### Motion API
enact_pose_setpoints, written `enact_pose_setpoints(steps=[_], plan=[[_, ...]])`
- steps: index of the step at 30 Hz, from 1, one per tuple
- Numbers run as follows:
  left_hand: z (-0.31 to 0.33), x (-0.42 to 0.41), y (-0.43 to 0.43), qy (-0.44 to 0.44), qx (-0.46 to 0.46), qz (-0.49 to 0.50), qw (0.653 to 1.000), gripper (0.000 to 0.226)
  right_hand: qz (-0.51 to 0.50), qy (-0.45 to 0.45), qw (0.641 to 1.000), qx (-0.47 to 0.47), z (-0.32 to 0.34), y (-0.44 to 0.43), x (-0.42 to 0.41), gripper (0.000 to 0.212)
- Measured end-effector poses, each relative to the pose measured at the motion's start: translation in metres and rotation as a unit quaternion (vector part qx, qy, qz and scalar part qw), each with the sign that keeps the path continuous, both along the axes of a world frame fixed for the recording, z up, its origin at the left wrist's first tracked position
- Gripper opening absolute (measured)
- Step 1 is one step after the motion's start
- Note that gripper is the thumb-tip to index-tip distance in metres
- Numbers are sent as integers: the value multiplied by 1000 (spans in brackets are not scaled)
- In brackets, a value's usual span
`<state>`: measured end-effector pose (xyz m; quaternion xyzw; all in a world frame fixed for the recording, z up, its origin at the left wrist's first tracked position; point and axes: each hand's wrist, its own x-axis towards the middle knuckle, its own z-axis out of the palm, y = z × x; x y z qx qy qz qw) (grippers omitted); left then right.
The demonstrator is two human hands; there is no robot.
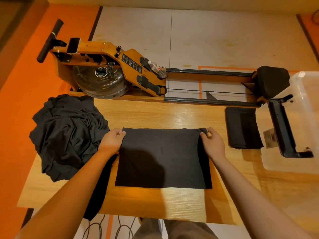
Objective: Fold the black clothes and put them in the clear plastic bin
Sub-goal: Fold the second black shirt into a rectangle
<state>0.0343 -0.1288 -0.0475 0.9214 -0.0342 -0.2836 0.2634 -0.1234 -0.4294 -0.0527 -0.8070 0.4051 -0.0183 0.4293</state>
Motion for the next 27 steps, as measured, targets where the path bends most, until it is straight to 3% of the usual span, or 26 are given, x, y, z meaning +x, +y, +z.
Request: enact_pose_setpoints(steps=[6, 9, 11, 15, 18, 21, 27], plan=[[-8, -13, -2, -68, -14, 71, 995, 30, -51, 3, 999, -9, 6, 9, 0, 25], [0, -48, -9, -199, -79, 126, 969, 19, -31, -32, 990, -134, 12, 25, -8, 37], [-3, -76, -8, -266, -85, 72, 957, 27, 41, -52, 974, -216, 10, 43, -20, 44], [-32, -115, 13, -266, -2, -126, 956, 57, 234, 14, 930, -282, -15, 85, -49, 53], [-50, -125, 33, -254, 60, -223, 939, 66, 286, 92, 904, -304, -39, 93, -65, 55], [-54, -123, 39, -251, 95, -238, 933, 69, 292, 125, 894, -316, -45, 85, -69, 58], [-47, -140, 28, -228, 92, -179, 953, 75, 346, 131, 874, -316, -44, 61, -60, 60]])
